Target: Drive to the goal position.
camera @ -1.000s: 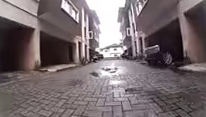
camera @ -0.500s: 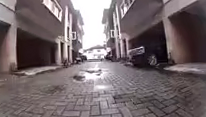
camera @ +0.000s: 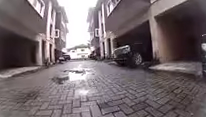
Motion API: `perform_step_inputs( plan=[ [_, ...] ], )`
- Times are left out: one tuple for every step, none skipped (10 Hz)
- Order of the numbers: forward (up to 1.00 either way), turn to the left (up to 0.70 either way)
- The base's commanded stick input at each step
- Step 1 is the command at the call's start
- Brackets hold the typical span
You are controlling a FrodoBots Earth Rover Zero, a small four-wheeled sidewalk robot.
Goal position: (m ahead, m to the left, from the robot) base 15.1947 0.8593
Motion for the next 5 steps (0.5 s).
perform_step_inputs(
  plan=[
    [0.7, 0.0],
    [0.7, 0.0],
    [0.7, 0.0],
    [0.7, 0.0],
    [0.7, 0.0]
  ],
)
